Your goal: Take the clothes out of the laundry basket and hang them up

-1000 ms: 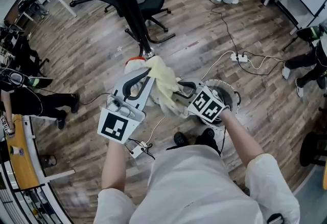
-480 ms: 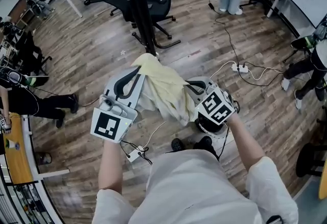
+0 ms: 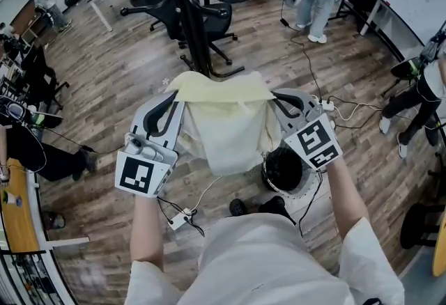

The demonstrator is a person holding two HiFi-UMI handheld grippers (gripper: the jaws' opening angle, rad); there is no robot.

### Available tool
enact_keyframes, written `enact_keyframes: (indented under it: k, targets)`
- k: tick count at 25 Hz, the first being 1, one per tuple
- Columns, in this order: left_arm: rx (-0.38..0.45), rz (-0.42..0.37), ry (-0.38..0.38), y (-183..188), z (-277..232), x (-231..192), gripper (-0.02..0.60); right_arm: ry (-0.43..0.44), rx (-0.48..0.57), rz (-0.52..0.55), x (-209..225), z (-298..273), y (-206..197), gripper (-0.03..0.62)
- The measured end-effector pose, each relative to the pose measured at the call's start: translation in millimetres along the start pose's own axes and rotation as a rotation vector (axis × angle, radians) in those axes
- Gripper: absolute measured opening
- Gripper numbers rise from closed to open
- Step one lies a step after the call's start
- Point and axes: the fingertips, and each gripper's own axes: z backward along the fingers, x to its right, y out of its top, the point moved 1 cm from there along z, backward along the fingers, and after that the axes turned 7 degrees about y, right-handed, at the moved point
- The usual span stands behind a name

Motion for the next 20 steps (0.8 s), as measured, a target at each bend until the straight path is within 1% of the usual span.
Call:
enact_keyframes:
  k: [5,9,12,20]
  targets:
    - [0.032,-0.029,0.027,17.2,-3.1,-14.6,0.037,-0.060,0.062,0.057,24.2,13.3,37.3,0.020]
    - [0.075,-0.021,0.040,35.1,-5.8,-25.6,0.037,-0.093,0.103,0.112,42.4,22.7,67.0,0.018]
    - [0.101,-0.031,0.046,48.9,-7.8,-33.6,0.037,-0.125,0.131,0.152,56.3,28.8,89.5,0.019]
    - [0.141,-0.073,0.075,83.7,-11.1,-57.3,0.037,-0.177,0.190,0.248,81.6,48.5,146.5,0.020]
